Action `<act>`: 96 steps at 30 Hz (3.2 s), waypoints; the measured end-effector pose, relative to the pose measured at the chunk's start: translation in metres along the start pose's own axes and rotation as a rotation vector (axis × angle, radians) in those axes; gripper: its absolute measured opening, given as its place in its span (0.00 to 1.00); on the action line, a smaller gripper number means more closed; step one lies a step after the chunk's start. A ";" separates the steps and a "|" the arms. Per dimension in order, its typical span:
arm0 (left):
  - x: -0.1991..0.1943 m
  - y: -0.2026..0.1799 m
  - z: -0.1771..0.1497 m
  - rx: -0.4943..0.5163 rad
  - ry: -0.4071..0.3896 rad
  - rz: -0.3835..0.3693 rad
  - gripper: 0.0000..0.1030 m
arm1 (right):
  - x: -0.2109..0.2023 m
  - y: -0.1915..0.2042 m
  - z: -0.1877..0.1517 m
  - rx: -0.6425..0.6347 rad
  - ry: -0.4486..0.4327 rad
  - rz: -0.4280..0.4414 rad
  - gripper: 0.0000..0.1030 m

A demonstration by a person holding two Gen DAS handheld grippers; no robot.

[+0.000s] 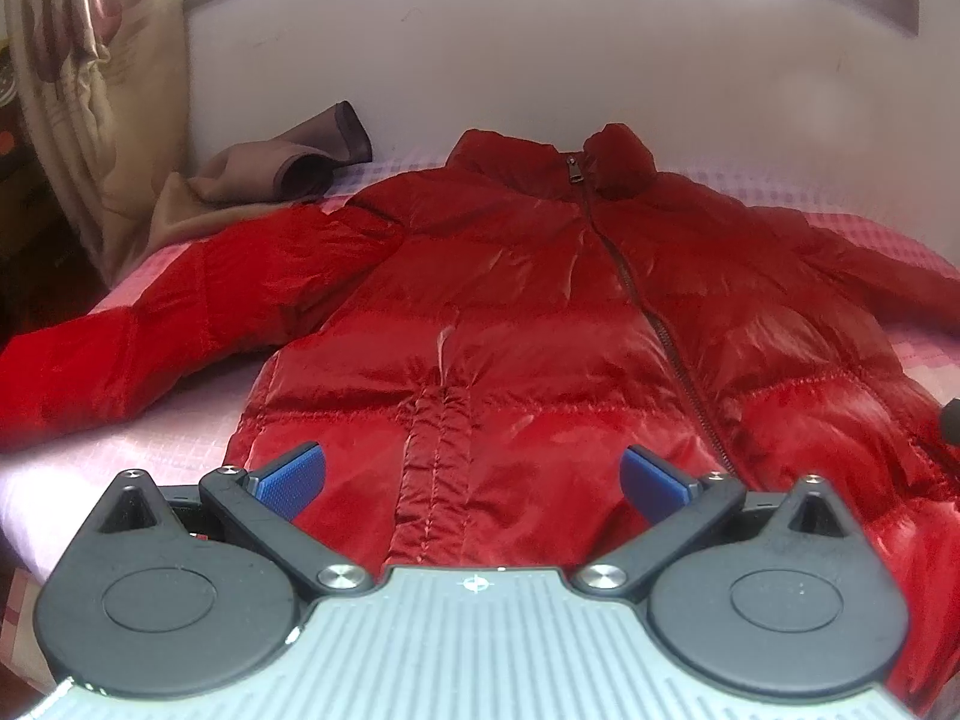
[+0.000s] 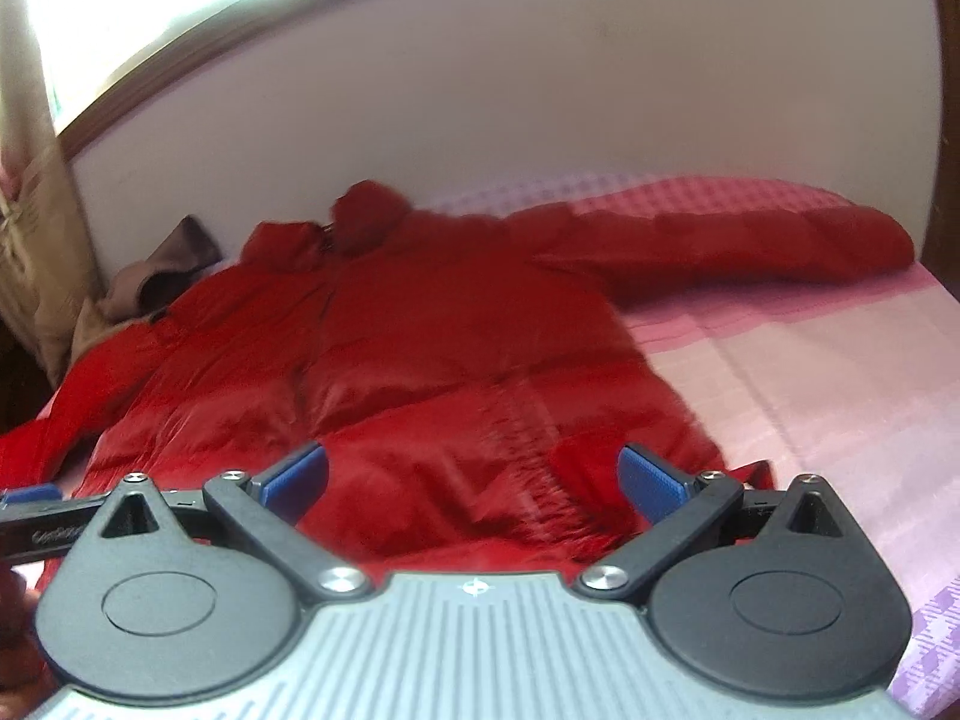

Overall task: Fold large clothes
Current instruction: 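Move both grippers over the red jacket toward its hem, then reach the right gripper to the jacket sleeve cuff and close on it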

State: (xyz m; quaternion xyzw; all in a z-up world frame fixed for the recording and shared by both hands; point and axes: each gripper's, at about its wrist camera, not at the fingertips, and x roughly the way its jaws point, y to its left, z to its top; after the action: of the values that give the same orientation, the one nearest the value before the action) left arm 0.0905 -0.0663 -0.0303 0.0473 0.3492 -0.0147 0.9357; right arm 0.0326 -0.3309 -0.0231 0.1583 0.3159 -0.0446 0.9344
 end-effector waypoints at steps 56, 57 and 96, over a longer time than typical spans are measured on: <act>-0.004 -0.003 0.017 -0.139 -0.093 -0.063 1.00 | 0.130 -0.399 0.093 0.772 -0.214 -0.149 0.59; -0.005 -0.004 0.017 -0.130 -0.100 -0.054 1.00 | 0.132 -0.402 0.094 0.775 -0.221 -0.146 0.59; -0.008 0.007 0.004 -0.106 -0.082 -0.035 1.00 | 0.146 -0.360 0.141 0.490 -0.175 -0.338 0.14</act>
State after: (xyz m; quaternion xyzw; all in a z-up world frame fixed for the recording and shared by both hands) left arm 0.0872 -0.0600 -0.0219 -0.0091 0.3118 -0.0146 0.9500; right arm 0.1639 -0.7146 -0.1022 0.3196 0.2357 -0.2875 0.8716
